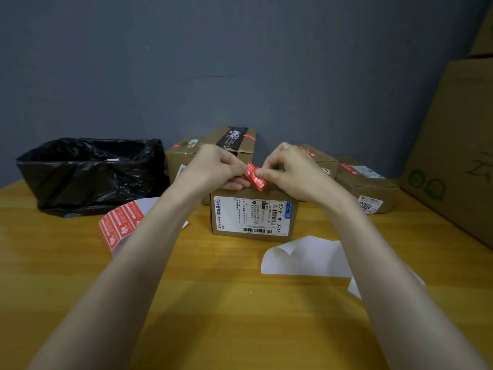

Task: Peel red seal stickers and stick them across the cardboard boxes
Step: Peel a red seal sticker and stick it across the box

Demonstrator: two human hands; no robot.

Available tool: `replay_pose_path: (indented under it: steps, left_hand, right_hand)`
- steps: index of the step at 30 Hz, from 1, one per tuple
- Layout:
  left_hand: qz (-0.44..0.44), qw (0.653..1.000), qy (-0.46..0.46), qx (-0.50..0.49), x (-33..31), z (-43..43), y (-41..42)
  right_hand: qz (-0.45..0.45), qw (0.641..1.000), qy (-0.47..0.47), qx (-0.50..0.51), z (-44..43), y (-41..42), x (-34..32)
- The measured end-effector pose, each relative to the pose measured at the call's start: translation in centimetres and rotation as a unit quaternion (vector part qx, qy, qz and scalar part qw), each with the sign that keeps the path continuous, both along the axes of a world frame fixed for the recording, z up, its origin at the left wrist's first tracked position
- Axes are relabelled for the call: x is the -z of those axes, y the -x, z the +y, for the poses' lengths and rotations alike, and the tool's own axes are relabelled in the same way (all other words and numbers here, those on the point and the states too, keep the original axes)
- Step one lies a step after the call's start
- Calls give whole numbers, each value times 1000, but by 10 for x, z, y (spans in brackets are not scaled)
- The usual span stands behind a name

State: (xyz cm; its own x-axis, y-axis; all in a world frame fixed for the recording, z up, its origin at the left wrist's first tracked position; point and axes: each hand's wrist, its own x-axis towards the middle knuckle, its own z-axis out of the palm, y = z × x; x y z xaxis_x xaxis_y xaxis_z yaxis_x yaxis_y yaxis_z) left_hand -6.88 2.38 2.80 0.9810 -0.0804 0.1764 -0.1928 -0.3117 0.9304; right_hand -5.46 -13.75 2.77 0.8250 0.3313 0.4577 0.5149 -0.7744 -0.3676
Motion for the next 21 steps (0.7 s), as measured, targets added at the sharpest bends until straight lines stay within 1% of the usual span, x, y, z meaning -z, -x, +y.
replay_pose_path:
  steps: [8, 14, 17, 21]
  left_hand:
    - [5, 1000, 0, 17, -1, 0, 1]
    - [-15, 1000, -1, 23, -2, -3, 5]
    - [-41, 999, 6, 11, -3, -3, 5]
    - [-99, 994, -43, -16, -5, -3, 6]
  right_hand:
    - [-6, 1000, 6, 7, 2, 1, 0]
    - [-5, 1000, 4, 18, 2, 3, -1]
    - [48, 997, -48, 24, 1, 4, -3]
    - [111, 981, -155, 19, -1, 5, -5]
